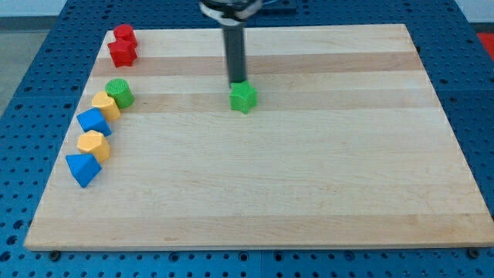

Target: Place green star right horizontally towards yellow heart

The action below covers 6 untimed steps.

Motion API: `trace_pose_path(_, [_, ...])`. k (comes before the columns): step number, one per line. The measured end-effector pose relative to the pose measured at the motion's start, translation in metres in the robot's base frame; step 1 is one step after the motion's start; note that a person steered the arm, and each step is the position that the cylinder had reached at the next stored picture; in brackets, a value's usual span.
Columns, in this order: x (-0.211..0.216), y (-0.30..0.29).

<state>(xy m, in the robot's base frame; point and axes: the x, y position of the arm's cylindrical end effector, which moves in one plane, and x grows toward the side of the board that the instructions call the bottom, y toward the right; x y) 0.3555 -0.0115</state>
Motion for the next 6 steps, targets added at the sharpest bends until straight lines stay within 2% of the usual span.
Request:
trace_pose_path(1, [0.020, 0.016])
trace_pose_path(2, [0.008, 0.001])
trace_pose_path(3, [-0.026, -0.025])
trace_pose_path(4, [-0.016, -0.060])
trace_pose_path(6, [0.044, -0.045])
